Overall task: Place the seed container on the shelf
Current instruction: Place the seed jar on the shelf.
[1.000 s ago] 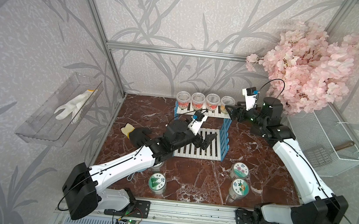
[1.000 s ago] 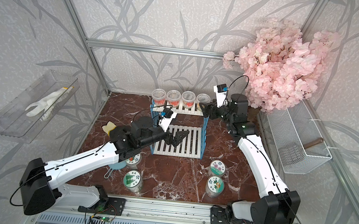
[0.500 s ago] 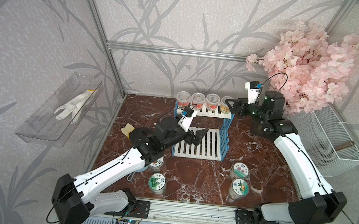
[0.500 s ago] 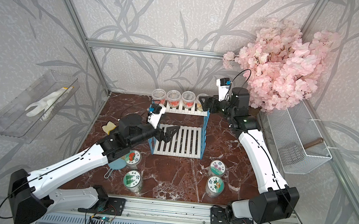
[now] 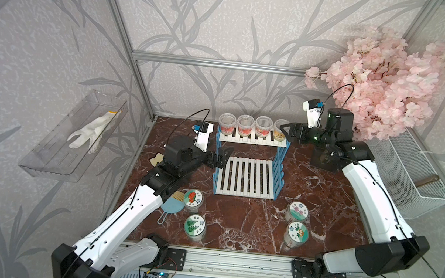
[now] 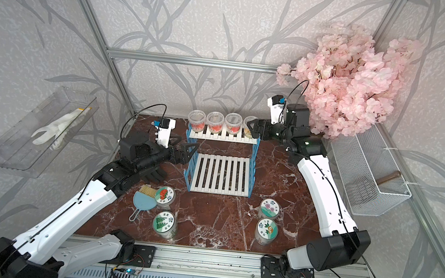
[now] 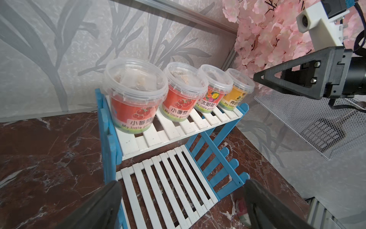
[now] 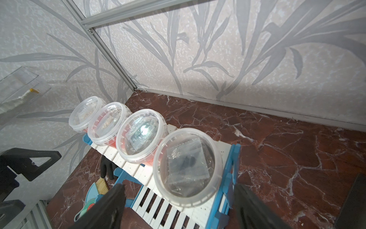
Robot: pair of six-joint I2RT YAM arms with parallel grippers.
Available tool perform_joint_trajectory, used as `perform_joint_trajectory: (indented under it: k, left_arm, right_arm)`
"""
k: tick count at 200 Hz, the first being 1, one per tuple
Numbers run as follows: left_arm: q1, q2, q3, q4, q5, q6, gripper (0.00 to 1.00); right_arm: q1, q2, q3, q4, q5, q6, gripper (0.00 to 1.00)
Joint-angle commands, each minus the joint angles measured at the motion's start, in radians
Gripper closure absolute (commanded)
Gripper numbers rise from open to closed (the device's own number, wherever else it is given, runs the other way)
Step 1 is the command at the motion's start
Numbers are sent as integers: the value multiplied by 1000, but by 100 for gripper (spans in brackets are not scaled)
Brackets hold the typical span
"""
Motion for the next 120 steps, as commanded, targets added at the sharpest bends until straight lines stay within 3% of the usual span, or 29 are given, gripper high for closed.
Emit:
perform_joint_trajectory:
  k: [1,72,120]
  left_arm:
    - [5,4,4,45,39,-46,0]
    - [5,-17,-32,91,52,-53,0]
    - [2,6,-23,108,131,-50,0]
  right_arm:
    - [13,30,60,-74,26,-24,13]
    - [47,80,116,-111,124,-87,15]
    - [53,110,138,-135,134,-125,16]
